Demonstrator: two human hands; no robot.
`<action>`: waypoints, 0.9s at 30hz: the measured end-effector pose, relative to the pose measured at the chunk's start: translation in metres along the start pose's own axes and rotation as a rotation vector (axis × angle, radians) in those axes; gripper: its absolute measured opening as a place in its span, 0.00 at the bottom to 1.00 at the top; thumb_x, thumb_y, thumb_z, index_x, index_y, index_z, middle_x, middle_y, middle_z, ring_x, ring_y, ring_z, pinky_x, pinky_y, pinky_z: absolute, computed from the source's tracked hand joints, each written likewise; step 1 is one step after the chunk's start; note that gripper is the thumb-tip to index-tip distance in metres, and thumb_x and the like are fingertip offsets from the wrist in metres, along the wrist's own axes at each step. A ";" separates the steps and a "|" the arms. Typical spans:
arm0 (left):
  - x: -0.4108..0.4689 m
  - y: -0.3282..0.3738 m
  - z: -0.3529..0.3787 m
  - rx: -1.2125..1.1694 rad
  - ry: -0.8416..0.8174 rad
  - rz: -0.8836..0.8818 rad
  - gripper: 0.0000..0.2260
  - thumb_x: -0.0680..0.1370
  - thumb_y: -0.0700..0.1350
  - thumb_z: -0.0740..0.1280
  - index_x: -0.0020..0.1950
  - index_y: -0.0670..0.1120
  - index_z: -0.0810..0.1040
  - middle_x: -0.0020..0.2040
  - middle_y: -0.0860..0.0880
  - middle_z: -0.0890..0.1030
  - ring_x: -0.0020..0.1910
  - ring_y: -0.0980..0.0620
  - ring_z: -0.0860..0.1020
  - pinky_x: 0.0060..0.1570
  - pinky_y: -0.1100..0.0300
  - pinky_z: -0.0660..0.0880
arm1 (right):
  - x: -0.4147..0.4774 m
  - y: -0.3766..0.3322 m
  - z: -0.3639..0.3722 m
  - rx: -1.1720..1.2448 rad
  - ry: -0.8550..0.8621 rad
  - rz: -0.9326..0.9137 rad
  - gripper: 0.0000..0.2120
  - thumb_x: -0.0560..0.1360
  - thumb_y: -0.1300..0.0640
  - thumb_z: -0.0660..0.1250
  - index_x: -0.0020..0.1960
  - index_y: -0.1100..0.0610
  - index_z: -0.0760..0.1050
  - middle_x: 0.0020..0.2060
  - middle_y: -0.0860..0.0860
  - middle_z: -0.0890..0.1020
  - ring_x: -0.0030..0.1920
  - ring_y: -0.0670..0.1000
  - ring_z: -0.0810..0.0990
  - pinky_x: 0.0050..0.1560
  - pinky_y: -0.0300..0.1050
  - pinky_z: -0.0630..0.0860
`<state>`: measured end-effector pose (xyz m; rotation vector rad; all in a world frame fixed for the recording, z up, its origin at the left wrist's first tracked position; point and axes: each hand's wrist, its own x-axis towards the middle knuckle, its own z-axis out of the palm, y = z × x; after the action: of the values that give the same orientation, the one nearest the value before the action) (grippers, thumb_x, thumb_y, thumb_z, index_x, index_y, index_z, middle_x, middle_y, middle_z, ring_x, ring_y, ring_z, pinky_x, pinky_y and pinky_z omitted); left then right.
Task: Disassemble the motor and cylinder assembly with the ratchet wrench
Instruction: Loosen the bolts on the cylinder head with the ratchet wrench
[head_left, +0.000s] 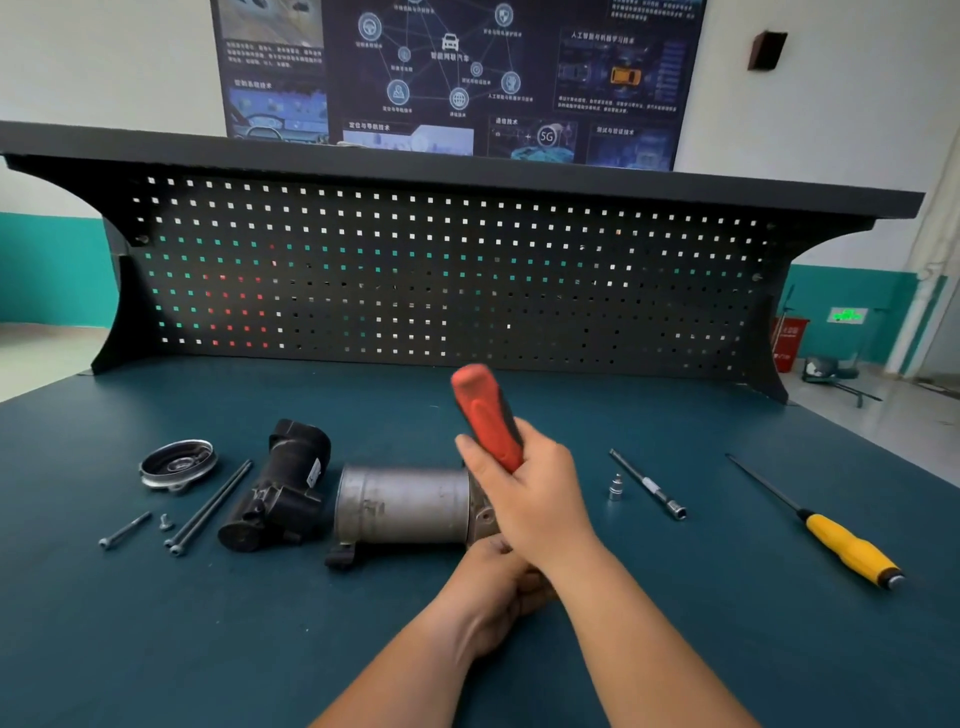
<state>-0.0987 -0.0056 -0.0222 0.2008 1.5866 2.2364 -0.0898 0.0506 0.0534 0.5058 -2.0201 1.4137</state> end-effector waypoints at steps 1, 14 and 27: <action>0.000 -0.001 0.000 0.000 0.002 -0.010 0.13 0.77 0.33 0.62 0.36 0.44 0.78 0.29 0.48 0.78 0.28 0.55 0.73 0.38 0.59 0.72 | 0.001 0.000 -0.003 0.035 0.029 0.026 0.13 0.69 0.46 0.68 0.29 0.45 0.69 0.21 0.41 0.69 0.24 0.42 0.66 0.27 0.34 0.62; 0.002 0.000 0.006 -0.100 0.044 -0.079 0.08 0.77 0.44 0.66 0.39 0.45 0.79 0.32 0.52 0.82 0.30 0.58 0.76 0.31 0.68 0.72 | -0.021 0.042 -0.059 1.050 0.997 0.636 0.20 0.78 0.42 0.59 0.34 0.52 0.59 0.20 0.44 0.60 0.19 0.44 0.57 0.19 0.35 0.53; -0.002 0.002 0.004 -0.128 0.000 -0.101 0.13 0.77 0.45 0.66 0.33 0.47 0.82 0.33 0.51 0.83 0.30 0.57 0.79 0.33 0.66 0.75 | 0.003 0.019 -0.049 0.668 0.616 0.422 0.18 0.79 0.50 0.61 0.34 0.53 0.61 0.19 0.43 0.62 0.18 0.42 0.59 0.18 0.33 0.55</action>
<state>-0.0962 -0.0033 -0.0190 0.0834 1.4154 2.2492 -0.0915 0.1030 0.0539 -0.1207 -1.1711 2.1808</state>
